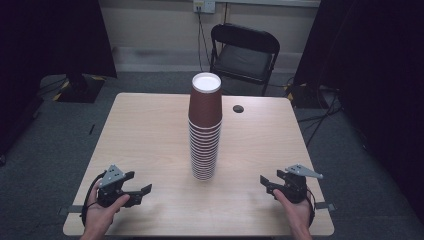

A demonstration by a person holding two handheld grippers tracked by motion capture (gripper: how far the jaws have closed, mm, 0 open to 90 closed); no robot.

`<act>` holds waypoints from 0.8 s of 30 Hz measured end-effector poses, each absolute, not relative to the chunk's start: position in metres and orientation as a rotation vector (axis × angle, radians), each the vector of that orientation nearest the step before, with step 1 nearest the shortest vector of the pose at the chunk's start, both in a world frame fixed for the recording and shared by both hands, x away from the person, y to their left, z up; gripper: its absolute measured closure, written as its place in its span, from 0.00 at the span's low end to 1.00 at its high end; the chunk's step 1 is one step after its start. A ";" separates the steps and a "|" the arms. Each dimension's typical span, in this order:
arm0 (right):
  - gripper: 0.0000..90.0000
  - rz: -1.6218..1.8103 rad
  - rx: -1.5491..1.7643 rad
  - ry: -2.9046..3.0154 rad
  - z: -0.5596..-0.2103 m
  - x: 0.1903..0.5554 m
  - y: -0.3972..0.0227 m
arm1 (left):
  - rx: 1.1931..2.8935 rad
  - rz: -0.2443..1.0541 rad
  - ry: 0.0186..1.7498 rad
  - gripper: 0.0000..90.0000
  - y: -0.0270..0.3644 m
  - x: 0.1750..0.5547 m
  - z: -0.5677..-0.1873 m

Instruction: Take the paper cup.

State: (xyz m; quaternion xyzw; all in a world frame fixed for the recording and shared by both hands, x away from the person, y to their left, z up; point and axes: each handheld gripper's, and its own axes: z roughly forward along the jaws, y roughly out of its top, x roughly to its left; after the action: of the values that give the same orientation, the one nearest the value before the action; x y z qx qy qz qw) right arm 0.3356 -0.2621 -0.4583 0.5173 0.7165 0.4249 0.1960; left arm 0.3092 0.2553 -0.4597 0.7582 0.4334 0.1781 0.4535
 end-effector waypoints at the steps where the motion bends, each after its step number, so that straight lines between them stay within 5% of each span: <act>1: 0.28 1.192 1.448 2.004 -0.457 0.335 -0.262 | 1.873 0.447 1.071 0.19 0.256 0.310 -0.460; 24: 0.18 1.422 1.169 2.124 -0.410 0.328 -0.220 | 1.867 0.490 1.072 0.19 0.256 0.311 -0.463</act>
State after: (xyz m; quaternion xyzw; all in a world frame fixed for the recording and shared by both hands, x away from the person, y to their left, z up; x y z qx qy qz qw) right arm 0.3280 -0.2200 -0.4098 0.4101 0.7454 0.4990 0.1648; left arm 0.3108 0.2564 -0.4632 0.7550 0.4336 0.1982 0.4502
